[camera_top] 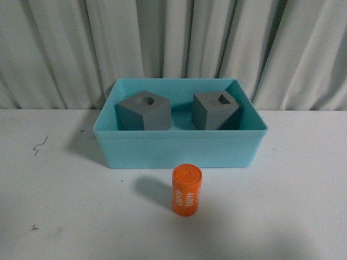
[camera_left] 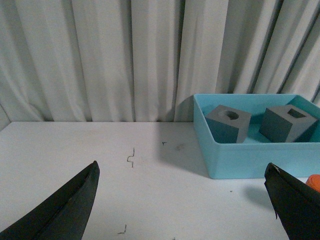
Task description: Place gray and orange parts in blue box
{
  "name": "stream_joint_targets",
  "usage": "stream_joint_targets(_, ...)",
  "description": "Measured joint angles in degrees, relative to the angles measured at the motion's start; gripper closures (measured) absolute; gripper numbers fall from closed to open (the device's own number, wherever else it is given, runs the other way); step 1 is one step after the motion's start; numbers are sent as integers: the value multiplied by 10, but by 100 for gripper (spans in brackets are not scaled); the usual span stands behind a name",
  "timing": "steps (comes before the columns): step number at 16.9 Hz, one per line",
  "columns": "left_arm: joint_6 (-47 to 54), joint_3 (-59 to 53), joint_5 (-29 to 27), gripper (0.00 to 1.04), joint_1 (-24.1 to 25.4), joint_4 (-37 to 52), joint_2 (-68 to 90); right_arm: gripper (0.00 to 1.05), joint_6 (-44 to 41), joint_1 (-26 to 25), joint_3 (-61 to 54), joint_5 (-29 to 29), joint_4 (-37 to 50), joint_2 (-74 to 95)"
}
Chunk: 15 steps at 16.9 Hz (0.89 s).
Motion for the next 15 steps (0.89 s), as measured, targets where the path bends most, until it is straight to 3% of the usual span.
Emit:
stream_joint_targets(1, 0, 0, 0, 7, 0, 0, 0, 6, -18, -17, 37, -33, 54, 66)
stream_joint_targets(3, 0, 0, 0, 7, 0, 0, 0, 6, -42, 3, 84, -73, 110, 163)
stream_joint_targets(8, 0, 0, 0, 7, 0, 0, 0, 6, -161, 186, 177, -175, 131, 385)
stream_joint_targets(12, 0, 0, 0, 7, 0, 0, 0, 6, -213, 297, 244, -179, 115, 505)
stream_joint_targets(15, 0, 0, 0, 7, 0, 0, 0, 6, -226, 341, 272, -156, 122, 574)
